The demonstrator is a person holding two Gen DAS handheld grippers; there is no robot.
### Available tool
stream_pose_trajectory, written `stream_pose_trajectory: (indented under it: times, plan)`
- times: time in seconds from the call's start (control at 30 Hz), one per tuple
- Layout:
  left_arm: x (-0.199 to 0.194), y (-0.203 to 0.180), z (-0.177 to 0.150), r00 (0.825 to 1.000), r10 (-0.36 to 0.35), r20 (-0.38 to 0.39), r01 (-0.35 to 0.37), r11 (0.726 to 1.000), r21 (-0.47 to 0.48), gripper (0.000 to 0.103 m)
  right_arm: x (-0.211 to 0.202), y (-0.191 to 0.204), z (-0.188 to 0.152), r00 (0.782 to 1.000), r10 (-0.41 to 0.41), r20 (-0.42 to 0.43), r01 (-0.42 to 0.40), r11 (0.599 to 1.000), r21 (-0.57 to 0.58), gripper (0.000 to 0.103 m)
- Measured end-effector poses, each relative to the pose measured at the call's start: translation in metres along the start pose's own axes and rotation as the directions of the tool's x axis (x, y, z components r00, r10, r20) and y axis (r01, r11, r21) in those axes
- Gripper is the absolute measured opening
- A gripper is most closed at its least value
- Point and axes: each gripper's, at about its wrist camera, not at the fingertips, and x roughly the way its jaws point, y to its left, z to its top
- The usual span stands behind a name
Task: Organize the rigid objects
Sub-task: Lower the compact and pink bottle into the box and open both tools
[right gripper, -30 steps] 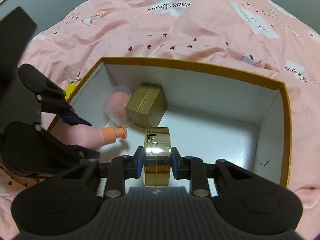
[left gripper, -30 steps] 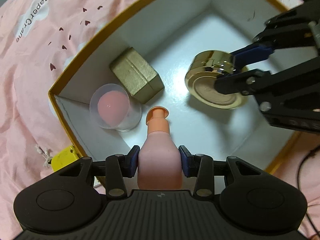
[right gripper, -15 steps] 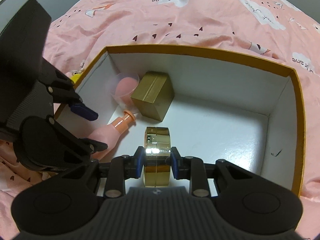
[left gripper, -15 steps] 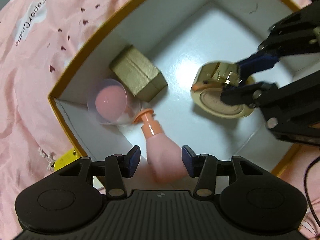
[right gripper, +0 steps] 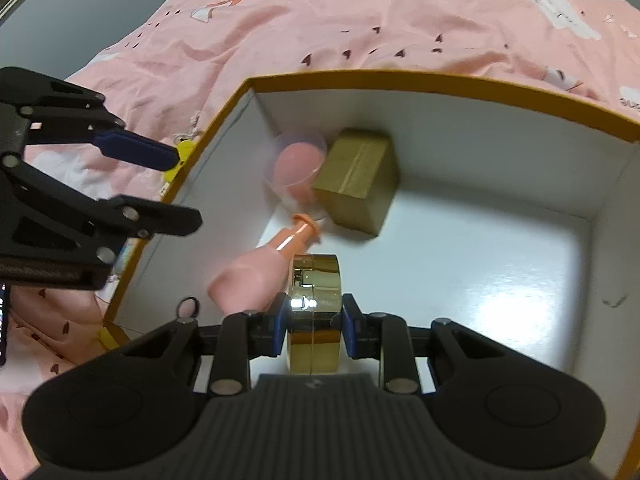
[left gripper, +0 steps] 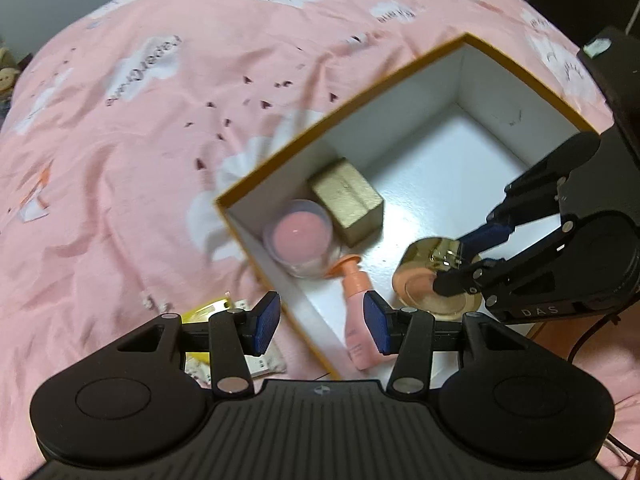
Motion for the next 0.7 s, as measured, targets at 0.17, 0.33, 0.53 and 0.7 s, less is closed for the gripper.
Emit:
stream_pose_trajectory:
  times: [0.17, 0.33, 0.53, 0.7]
  plan:
    - [-0.003, 0.009, -0.013, 1.000, -0.015, -0.018, 0.015, 1.000, -0.019, 0.057, 0.007, 0.004, 0.004, 1.000, 0.015, -0.018, -0.015, 1.000, 0.003, 0.027]
    - [0.004, 0.014, -0.021, 0.998, -0.045, -0.036, 0.044, 0.999, -0.033, 0.057, 0.014, -0.002, 0.004, 0.999, 0.000, -0.039, 0.001, 1.000, 0.024, 0.027]
    - [0.010, 0.012, -0.020, 0.997, -0.064, -0.049, 0.062, 0.997, -0.047, 0.053, 0.012, -0.010, 0.006, 0.998, -0.052, -0.039, 0.053, 0.998, 0.033, 0.032]
    - [0.014, 0.011, -0.020, 0.995, -0.080, -0.066, 0.078, 0.996, -0.044, 0.045, 0.013, -0.016, 0.010, 0.997, -0.070, -0.038, 0.072, 0.996, 0.057, 0.033]
